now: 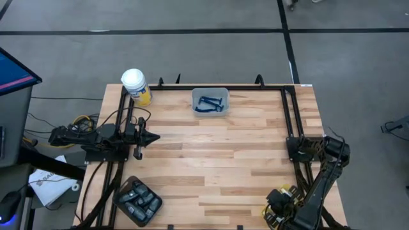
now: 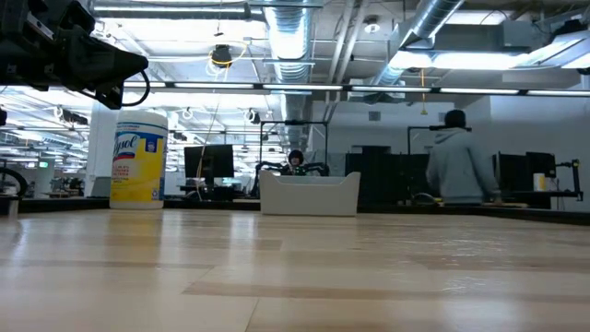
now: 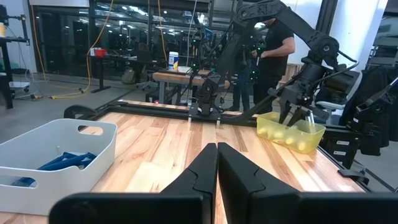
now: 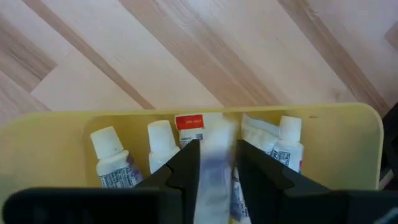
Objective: Pick & Place Travel size toiletries
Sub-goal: Put the white toothpaste into the yellow bin, then return to Home Position
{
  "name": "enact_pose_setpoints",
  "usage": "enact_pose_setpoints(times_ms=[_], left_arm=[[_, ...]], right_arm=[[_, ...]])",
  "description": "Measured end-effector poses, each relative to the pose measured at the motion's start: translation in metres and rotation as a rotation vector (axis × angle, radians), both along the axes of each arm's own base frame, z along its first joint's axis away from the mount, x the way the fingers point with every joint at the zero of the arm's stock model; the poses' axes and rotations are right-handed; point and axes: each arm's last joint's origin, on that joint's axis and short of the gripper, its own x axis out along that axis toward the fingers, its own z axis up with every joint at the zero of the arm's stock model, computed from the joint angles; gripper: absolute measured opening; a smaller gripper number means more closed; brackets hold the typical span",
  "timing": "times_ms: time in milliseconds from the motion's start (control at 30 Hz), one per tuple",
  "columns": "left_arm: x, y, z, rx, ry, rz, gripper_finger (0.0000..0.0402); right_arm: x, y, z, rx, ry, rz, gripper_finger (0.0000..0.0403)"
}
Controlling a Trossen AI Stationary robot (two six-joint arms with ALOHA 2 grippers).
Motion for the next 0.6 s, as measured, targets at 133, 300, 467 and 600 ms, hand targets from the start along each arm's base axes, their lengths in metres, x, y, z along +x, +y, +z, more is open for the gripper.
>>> enact_pose_setpoints(times_ms=[133, 300, 467, 600], left_arm=[[0.000, 0.000, 0.000, 0.000, 0.000, 0.000, 0.0008], [0.000, 0.000, 0.000, 0.000, 0.000, 0.000, 0.0008], [0.000, 0.000, 0.000, 0.000, 0.000, 0.000, 0.0008], [0.000, 0.000, 0.000, 0.000, 0.000, 0.000, 0.0008]], right_arm=[[0.000, 0.000, 0.000, 0.002, 0.002, -0.001, 0.0131], [0.006, -0.005, 0.032, 0.033, -0.151, 0.067, 0.0193], [0.016, -0.035, 0.103, -0.031, -0.548, 0.198, 0.0223], [0.018, -0.080, 0.163, -0.212, -0.855, 0.256, 0.0219]])
